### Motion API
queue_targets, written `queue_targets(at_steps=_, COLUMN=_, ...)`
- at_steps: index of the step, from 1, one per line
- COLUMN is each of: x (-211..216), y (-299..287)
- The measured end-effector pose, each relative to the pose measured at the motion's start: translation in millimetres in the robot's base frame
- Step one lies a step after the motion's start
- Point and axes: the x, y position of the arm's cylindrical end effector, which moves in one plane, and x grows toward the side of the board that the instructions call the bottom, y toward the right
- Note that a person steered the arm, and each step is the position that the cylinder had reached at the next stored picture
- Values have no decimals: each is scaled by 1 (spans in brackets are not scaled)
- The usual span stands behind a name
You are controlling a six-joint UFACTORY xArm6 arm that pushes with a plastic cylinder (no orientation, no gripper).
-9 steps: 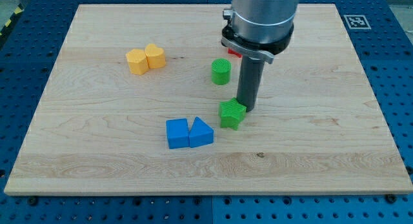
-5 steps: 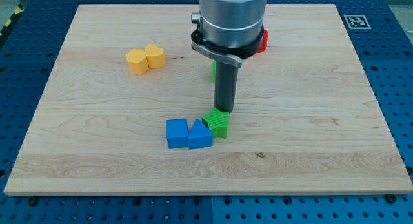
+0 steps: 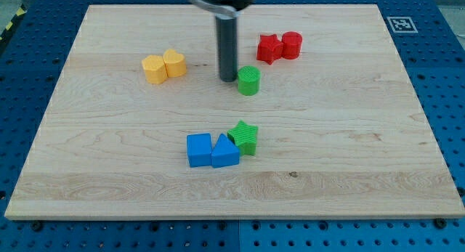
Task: Push the green circle towards the green star
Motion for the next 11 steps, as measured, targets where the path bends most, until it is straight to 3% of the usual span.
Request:
queue_targets(at_steps=3, x=1, y=52)
queue_targets(at_steps=5, x=35, y=56)
queue_targets(at_steps=7, x=15, y=91)
queue_targets(at_steps=8, x=32, y=112)
queue_targets(at_steps=9, x=55, y=113)
queue_targets(at_steps=11, x=56, y=112)
